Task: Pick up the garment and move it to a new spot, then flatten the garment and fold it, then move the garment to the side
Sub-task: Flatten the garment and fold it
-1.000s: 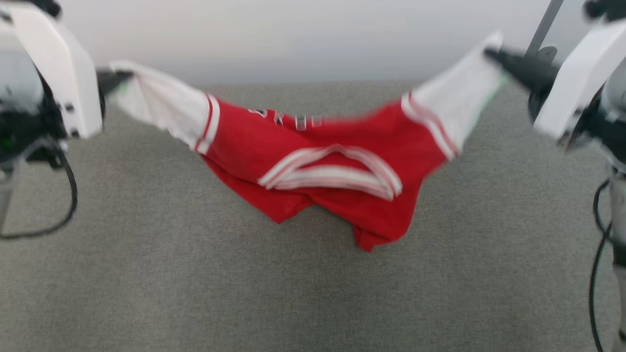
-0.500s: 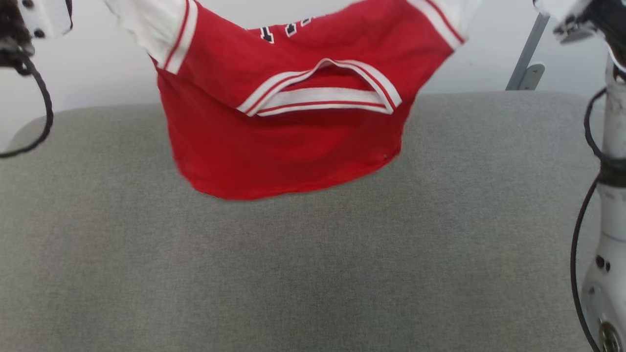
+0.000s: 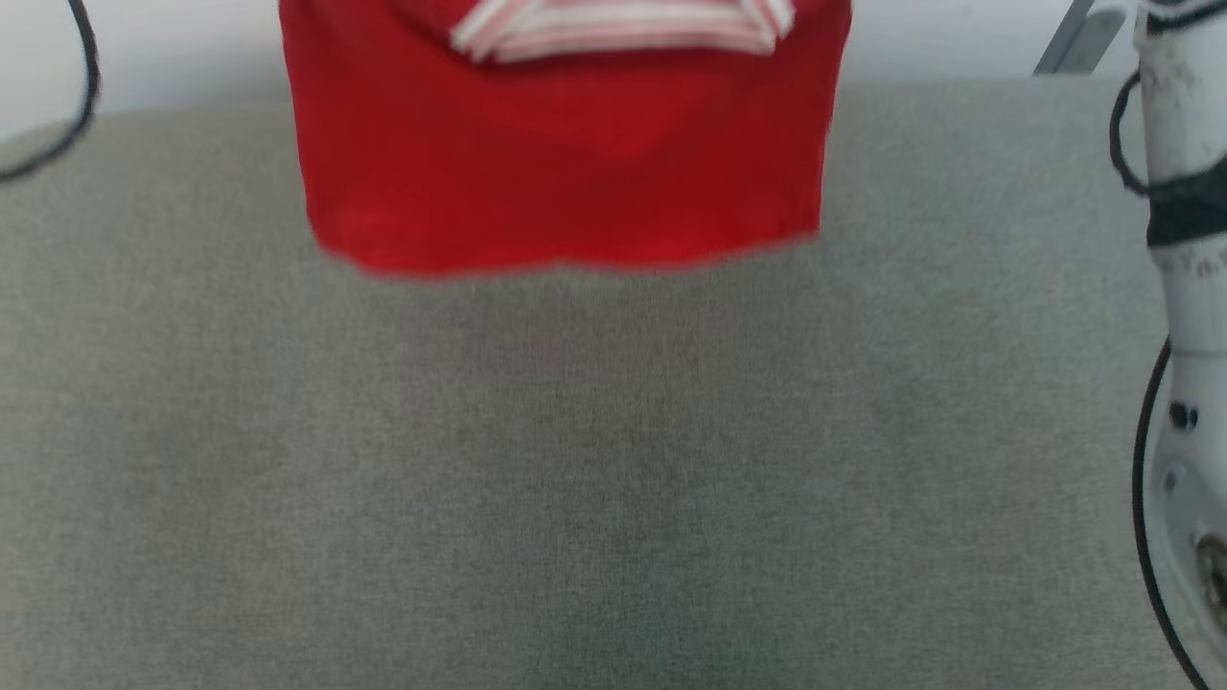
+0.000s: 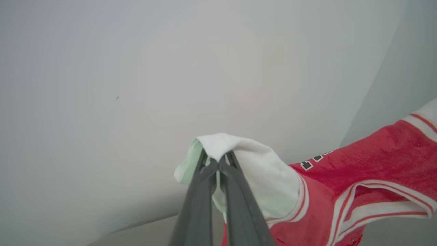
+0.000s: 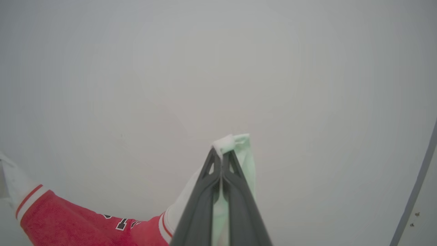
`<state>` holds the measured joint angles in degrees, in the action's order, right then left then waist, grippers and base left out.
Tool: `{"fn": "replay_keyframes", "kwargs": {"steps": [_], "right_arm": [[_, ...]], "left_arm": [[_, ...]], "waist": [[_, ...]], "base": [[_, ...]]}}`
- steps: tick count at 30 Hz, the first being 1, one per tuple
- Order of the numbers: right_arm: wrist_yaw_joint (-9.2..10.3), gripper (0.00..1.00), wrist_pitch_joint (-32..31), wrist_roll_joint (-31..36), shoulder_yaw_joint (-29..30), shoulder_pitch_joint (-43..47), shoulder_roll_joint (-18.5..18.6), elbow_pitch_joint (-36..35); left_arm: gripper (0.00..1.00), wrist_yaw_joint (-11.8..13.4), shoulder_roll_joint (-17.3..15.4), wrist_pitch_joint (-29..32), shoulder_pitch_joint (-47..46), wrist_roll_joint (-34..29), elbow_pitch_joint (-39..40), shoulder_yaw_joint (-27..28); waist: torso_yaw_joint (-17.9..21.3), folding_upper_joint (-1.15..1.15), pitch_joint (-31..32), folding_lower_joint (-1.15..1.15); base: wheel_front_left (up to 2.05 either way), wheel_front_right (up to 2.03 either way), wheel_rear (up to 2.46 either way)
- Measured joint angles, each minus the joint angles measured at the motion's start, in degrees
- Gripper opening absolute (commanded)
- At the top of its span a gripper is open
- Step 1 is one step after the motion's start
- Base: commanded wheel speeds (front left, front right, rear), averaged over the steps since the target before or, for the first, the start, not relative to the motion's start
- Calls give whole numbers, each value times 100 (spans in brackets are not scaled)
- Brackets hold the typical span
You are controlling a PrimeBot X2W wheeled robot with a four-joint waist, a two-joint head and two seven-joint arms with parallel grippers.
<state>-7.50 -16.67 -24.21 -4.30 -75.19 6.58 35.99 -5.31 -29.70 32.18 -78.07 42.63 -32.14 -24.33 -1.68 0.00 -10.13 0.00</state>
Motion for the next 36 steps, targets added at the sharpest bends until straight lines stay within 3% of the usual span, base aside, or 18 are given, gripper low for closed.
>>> {"fn": "replay_keyframes", "kwargs": {"steps": [10,16,21,27,31,36], "right_arm": [[-1,0,2535,1045,-363,-1148,16,1261],[0,0,2727,1124,-679,-1182,-131,2174],[-1,0,2472,689,-965,-729,-232,2676],[-1,0,1770,-209,-1363,-12,-275,2679],[-1,0,1189,-739,-1737,566,-157,2271],[-1,0,482,-1425,-2067,1493,253,1480]], "left_arm": [[0,-176,246,-2394,-1075,-543,-978,-133],[0,-199,347,-3229,-891,-498,-1649,-501],[0,-200,469,-3282,-424,-170,-2096,-856],[0,-201,474,-2527,164,392,-2379,-1308],[0,-201,363,-1707,768,832,-2107,-1711],[0,-201,-66,-1149,1584,1372,-1604,-1951]], "waist": [[-50,0,-740,0],[-107,0,-1011,0],[-168,0,-1065,0],[-203,0,-964,0],[-195,0,-798,0],[-192,0,-518,0]], "base": [[0,0,0],[0,0,0],[0,0,0],[0,0,0],[0,0,0],[0,0,0]]}}
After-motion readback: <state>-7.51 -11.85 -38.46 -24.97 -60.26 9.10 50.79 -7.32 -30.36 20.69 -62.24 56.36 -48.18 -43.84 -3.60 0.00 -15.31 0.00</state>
